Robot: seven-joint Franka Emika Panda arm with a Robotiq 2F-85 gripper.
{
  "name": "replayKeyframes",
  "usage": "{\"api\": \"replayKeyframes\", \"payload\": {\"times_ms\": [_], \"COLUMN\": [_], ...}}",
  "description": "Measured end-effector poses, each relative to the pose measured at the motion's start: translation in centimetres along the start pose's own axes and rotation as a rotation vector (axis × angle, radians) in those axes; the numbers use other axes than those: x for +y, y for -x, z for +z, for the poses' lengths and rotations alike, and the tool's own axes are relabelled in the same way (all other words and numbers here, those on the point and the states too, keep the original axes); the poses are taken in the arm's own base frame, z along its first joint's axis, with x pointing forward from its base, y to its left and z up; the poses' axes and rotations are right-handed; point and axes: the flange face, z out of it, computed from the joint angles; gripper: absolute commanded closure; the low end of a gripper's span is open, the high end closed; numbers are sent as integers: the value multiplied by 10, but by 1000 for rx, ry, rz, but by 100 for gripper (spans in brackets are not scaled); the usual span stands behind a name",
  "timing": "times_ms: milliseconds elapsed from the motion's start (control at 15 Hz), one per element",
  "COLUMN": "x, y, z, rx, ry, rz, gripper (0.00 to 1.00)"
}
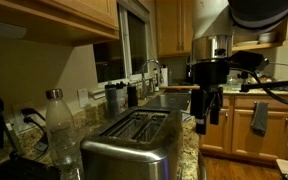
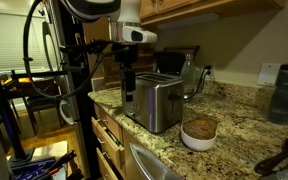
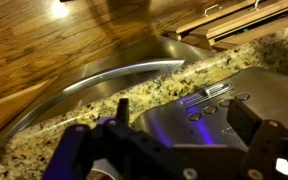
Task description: Put the slices of bread in the toaster
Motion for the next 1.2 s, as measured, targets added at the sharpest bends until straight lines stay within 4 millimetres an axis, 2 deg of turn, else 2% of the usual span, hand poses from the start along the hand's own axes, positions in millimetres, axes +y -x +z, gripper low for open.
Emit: {"api": "replayKeyframes", "payload": {"times_ms": [533, 933, 1200], "x": [20, 43, 48], "y": [-5, -3, -6], "z": [-22, -51, -61], "rx": [123, 214, 285], "ry": [129, 118, 105], "rz": [172, 422, 590], "gripper": [0, 0, 0]}}
